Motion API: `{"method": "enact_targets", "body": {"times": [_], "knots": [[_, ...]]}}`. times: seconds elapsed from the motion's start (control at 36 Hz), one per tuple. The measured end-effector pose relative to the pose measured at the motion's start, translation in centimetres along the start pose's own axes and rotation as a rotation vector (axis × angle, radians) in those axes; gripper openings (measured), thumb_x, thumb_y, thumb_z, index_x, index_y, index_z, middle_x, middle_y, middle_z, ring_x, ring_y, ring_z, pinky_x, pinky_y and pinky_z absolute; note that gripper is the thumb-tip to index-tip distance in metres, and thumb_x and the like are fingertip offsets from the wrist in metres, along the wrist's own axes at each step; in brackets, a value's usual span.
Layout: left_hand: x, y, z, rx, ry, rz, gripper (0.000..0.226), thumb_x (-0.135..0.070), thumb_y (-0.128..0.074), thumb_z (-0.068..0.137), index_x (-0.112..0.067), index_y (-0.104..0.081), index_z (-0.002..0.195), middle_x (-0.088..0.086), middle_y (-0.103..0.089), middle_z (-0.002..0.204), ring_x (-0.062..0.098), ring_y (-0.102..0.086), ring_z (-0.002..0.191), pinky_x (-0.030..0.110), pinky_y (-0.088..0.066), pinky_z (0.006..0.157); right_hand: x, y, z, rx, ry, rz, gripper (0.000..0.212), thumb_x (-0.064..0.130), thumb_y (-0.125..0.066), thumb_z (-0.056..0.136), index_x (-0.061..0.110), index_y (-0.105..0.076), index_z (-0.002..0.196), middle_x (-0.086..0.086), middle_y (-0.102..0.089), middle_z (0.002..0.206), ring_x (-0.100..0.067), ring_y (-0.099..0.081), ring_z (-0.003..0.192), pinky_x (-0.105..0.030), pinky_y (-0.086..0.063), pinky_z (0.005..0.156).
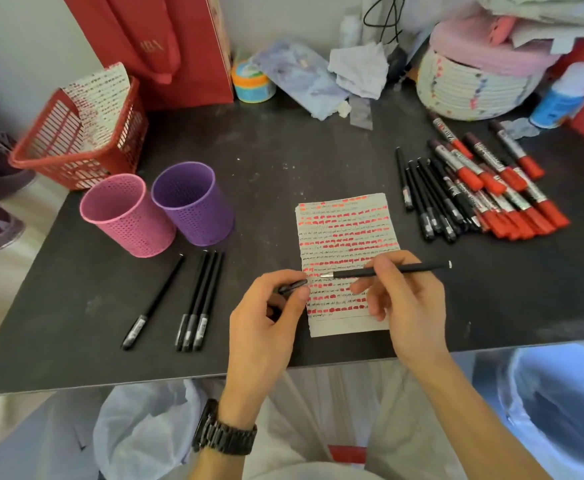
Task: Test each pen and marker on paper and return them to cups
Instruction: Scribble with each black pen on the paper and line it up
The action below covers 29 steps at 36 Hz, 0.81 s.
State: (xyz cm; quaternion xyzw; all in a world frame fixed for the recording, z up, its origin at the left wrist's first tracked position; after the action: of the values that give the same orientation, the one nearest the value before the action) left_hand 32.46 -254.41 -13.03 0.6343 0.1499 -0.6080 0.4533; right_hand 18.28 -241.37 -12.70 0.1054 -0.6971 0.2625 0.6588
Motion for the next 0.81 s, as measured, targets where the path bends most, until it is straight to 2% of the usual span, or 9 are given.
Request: {"method": "enact_targets", "body": {"times": [0.11,0.25,0.39,0.5,0.64,0.81], "knots": [[0.04,0.00,-0.01,-0.007,-0.011,0.013,0.018,-0.026,-0.072,0.093,-0.040,-0.069,0.105,-0.019,-0.070,0.103,0.010,-0.065,0.084,0.010,-0.045,0.068,0.02,-0.13,-0.02,-0.011,-0.001,-0.040,0.019,0.033,-0.058,0.094,0.032,-0.069,0.079,-0.009,-0.072,0.068,-0.010,-0.049,0.043,-0.018,-0.040,0.045],[0.02,0.00,0.01,-0.016,-0.037,0.023,0.019,-0.028,-0.072,0.092,-0.039,-0.070,0.106,-0.019,-0.071,0.104,0.013,-0.065,0.083,0.010,-0.045,0.069,0.02,-0.13,-0.08,-0.015,-0.001,-0.067,0.020,0.033,-0.058,0.095,0.018,-0.066,0.086,-0.009,-0.072,0.067,-0.009,-0.049,0.043,-0.016,-0.040,0.045],[0.07,-0.03,0.07,-0.015,-0.051,0.017,0.019,-0.030,-0.072,0.091,-0.042,-0.069,0.106,-0.019,-0.071,0.104,0.014,-0.065,0.083,0.012,-0.047,0.068,0.16,-0.30,-0.08,-0.002,0.015,-0.105,0.020,0.035,-0.059,0.096,0.032,-0.069,0.079,-0.008,-0.072,0.066,-0.009,-0.050,0.044,-0.016,-0.041,0.047],[0.03,-0.02,0.06,-0.018,-0.054,0.014,0.022,-0.026,-0.074,0.090,-0.041,-0.070,0.106,-0.019,-0.070,0.102,0.014,-0.064,0.078,0.010,-0.046,0.066,0.26,-0.37,-0.15,0.011,0.036,-0.159,0.022,0.032,-0.060,0.100,0.030,-0.069,0.080,-0.007,-0.071,0.065,-0.008,-0.051,0.045,-0.014,-0.042,0.049],[-0.15,0.00,0.04,-0.019,-0.081,0.010,0.025,-0.023,-0.076,0.089,-0.042,-0.071,0.105,-0.021,-0.070,0.104,0.013,-0.064,0.077,0.010,-0.046,0.066,0.42,-0.70,-0.29,0.012,0.027,-0.177,0.023,0.041,-0.060,0.092,0.023,-0.068,0.081,-0.005,-0.071,0.063,-0.004,-0.053,0.046,-0.013,-0.043,0.049],[-0.25,0.05,-0.08,-0.049,-0.119,-0.011,0.018,-0.038,-0.073,0.085,-0.041,-0.074,0.103,-0.020,-0.070,0.095,0.014,-0.063,0.074,0.010,-0.045,0.064,0.35,-0.81,-0.35,0.032,0.022,-0.223,0.023,0.042,-0.063,0.090,0.024,-0.071,0.078,-0.002,-0.071,0.062,-0.002,-0.056,0.047,-0.013,-0.045,0.051]]}}
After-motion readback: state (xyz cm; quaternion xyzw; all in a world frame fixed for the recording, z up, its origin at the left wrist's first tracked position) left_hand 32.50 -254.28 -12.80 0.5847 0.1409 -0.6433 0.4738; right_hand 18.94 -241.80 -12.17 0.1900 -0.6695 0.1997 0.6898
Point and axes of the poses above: each hand's wrist, its own z-axis towards the middle knuckle, its own y-axis out of the back of the hand, x = y × z, the point moved 5 cm from there along z, towards the middle knuckle
